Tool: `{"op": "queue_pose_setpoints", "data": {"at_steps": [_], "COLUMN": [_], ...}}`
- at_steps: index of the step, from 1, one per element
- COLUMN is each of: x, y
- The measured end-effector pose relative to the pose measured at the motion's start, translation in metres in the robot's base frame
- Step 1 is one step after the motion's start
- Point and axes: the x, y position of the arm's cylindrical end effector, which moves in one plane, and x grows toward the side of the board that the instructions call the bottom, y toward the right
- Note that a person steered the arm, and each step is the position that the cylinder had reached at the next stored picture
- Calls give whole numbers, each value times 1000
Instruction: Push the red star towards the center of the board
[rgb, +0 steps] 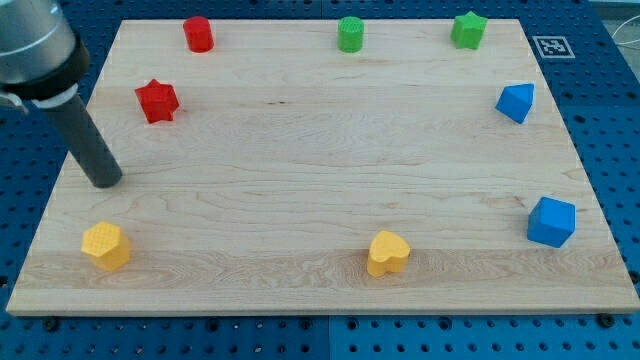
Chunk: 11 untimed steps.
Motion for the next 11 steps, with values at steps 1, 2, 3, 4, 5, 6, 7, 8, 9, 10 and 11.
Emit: {"op": "queue_pose_setpoints", "data": {"at_steps": [1, 2, 3, 4, 5, 6, 7, 8, 9, 10, 11], "x": [-25, -53, -56, -56, -56, -57, -57, -57, -62, -72, -98], "y": [-16, -18, -18, -18, -18, -18, -18, -18, -25, -35, -35]}}
